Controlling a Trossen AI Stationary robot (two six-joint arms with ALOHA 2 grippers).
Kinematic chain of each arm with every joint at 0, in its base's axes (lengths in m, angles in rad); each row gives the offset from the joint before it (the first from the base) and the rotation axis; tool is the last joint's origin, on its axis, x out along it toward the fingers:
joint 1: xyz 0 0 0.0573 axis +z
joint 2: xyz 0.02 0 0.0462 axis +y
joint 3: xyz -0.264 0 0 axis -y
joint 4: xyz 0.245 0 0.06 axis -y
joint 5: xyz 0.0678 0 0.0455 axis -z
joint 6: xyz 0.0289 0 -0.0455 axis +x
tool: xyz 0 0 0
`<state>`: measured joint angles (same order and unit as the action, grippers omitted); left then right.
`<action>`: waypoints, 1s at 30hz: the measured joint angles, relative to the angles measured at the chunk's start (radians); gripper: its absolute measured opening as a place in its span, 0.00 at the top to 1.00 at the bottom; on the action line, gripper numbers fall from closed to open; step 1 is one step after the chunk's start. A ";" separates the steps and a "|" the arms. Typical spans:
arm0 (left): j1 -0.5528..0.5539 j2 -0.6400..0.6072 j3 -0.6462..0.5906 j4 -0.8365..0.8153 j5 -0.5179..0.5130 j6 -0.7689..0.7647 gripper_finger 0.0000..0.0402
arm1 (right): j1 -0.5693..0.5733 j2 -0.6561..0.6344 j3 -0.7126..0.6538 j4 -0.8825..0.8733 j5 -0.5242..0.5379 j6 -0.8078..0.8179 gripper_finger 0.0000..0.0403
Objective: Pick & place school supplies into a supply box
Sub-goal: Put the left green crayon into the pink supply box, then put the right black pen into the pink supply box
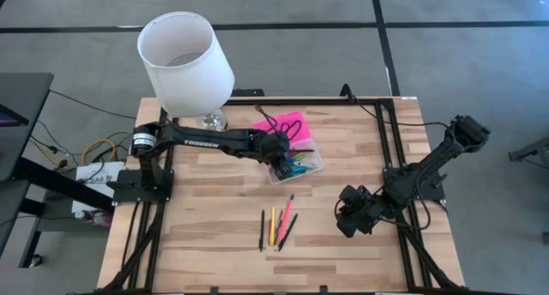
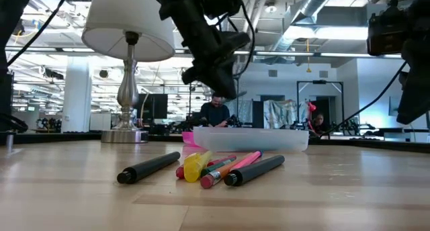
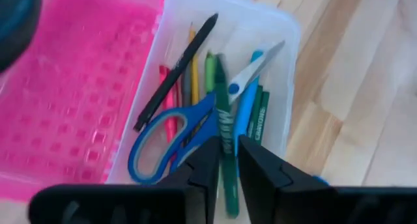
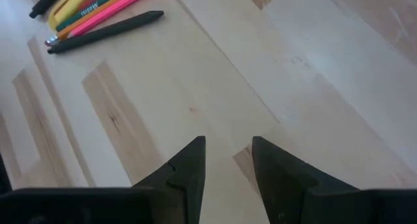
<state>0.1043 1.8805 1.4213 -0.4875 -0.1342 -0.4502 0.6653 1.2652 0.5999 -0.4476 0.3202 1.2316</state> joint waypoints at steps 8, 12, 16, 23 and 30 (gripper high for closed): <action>0.001 0.004 -0.002 -0.026 0.015 0.033 0.74 | 0.000 0.000 0.000 0.057 0.005 -0.116 0.71; -0.001 -0.003 -0.002 -0.086 0.094 0.057 0.73 | -0.004 0.000 0.000 0.173 0.004 -0.368 0.71; -0.043 -0.016 -0.002 -0.174 0.105 0.071 0.74 | -0.038 0.000 0.000 0.289 -0.007 -0.601 0.71; -0.172 -0.028 0.000 -0.243 0.025 0.052 0.74 | -0.168 0.000 0.001 0.451 -0.136 -0.886 0.71; -0.296 -0.043 0.000 -0.293 -0.077 -0.071 0.74 | -0.277 0.000 0.001 0.520 -0.271 -1.054 0.71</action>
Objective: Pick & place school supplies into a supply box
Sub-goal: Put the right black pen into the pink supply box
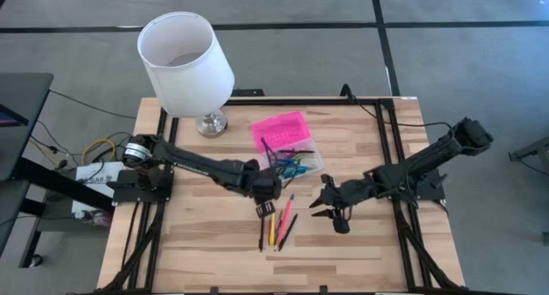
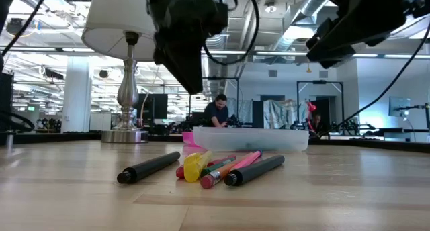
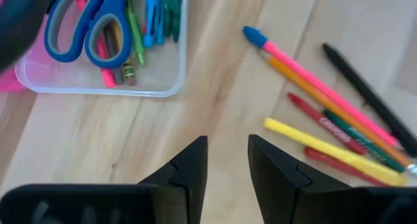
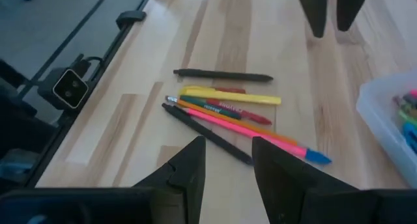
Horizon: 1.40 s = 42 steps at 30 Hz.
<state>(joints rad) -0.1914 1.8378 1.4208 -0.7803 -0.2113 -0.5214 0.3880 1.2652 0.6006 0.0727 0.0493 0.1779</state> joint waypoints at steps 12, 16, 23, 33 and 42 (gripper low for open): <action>-0.236 -0.056 0.000 -0.151 -0.237 -0.334 0.74 | -0.019 0.179 0.104 0.024 -0.160 -0.238 0.71; -0.317 -0.099 0.000 -0.223 -0.316 -0.504 0.74 | -0.018 0.289 0.195 -0.005 -0.159 -0.316 0.71; -0.449 -0.136 0.000 -0.302 -0.420 -0.762 0.74 | -0.050 0.421 0.313 -0.087 -0.211 -0.465 0.71; -0.593 -0.138 0.000 -0.405 -0.513 -1.079 0.74 | -0.056 0.601 0.442 -0.216 -0.249 -0.553 0.71; -0.649 -0.138 0.000 -0.452 -0.544 -1.194 0.74 | -0.078 0.606 0.455 -0.222 -0.235 -0.571 0.71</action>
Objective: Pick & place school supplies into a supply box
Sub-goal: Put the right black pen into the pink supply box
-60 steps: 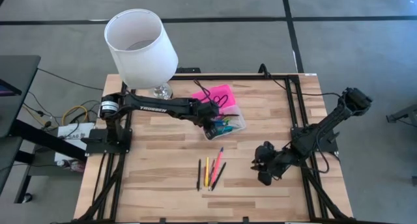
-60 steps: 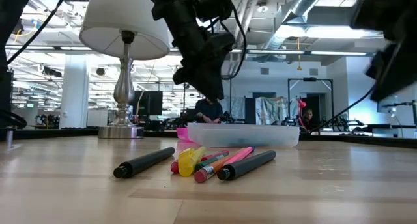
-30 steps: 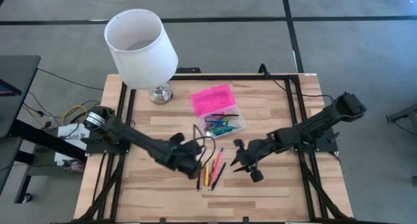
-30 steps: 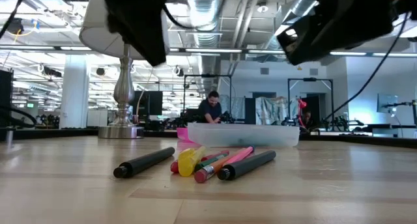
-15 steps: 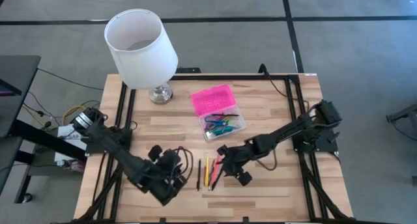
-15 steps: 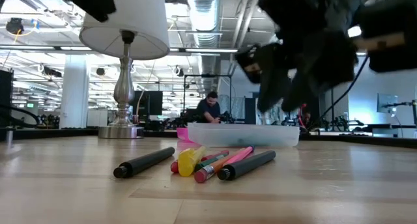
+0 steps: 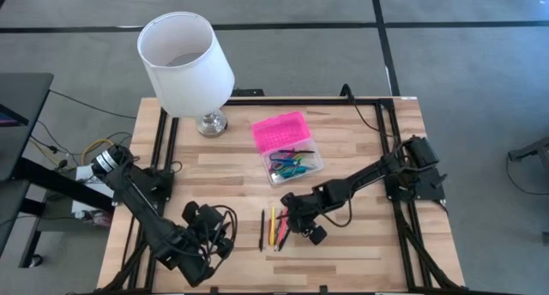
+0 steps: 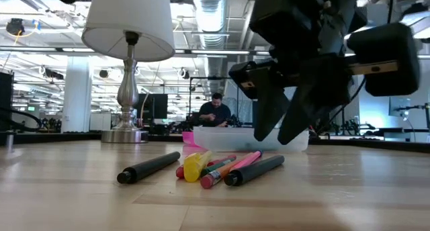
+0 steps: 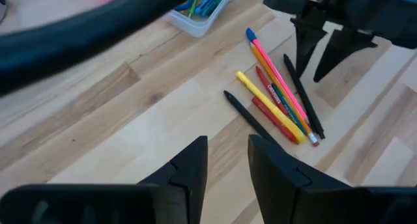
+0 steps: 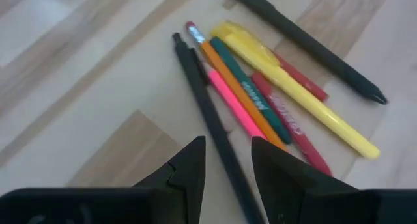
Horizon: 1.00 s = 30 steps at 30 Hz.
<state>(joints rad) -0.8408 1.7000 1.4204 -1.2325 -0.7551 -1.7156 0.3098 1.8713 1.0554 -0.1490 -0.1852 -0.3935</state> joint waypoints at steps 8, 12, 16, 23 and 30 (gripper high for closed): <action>0.000 0.001 0.000 -0.015 -0.011 -0.006 0.74 | -0.019 0.069 0.009 0.002 -0.027 -0.037 0.71; -0.005 0.001 0.000 -0.016 -0.011 -0.007 0.74 | -0.011 0.091 0.026 -0.013 -0.028 -0.043 0.71; -0.012 0.002 0.000 -0.019 -0.008 -0.015 0.74 | -0.017 0.092 0.027 -0.022 -0.024 -0.041 0.71; -0.012 0.002 0.000 -0.035 -0.010 -0.016 0.74 | -0.014 0.094 0.031 -0.112 -0.018 0.000 0.84; -0.012 0.002 0.000 -0.059 -0.012 -0.019 0.74 | 0.009 0.089 0.031 -0.173 -0.010 0.079 0.97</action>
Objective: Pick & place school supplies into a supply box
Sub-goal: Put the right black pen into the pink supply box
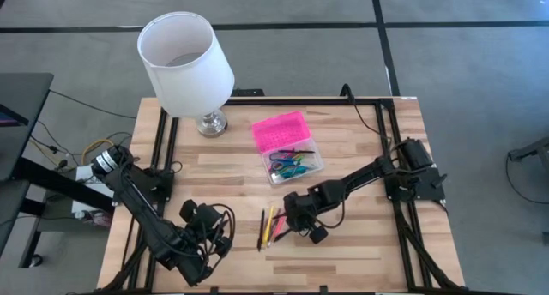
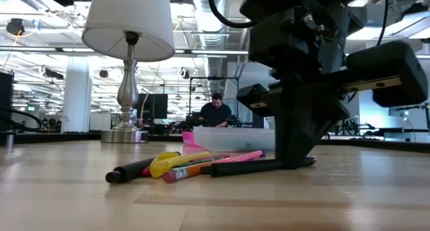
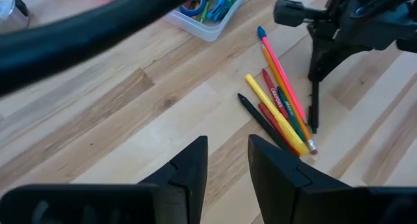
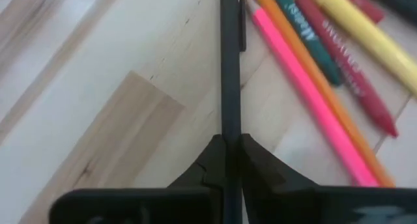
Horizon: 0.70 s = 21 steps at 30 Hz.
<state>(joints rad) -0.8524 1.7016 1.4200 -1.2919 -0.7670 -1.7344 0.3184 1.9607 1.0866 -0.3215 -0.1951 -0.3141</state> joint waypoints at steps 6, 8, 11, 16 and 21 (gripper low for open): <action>0.000 0.000 0.000 -0.013 0.000 -0.001 0.74 | 0.016 -0.016 0.001 -0.086 -0.002 0.097 0.95; 0.000 0.000 0.000 -0.012 0.000 -0.004 0.74 | 0.020 -0.027 0.000 -0.130 -0.003 0.161 0.93; 0.006 0.000 0.000 -0.012 0.000 -0.018 0.74 | 0.021 -0.044 -0.001 -0.173 -0.011 0.306 0.92; 0.024 0.001 0.000 -0.024 0.000 -0.019 0.74 | 0.027 -0.075 -0.007 -0.288 -0.039 0.549 0.96; 0.049 0.001 0.000 -0.069 0.000 -0.019 0.74 | 0.048 -0.101 -0.011 -0.391 -0.039 0.735 0.94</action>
<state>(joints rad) -0.8033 1.7023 1.4200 -1.3610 -0.7673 -1.7531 0.3667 1.8595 1.0758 -0.7125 -0.2338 0.4206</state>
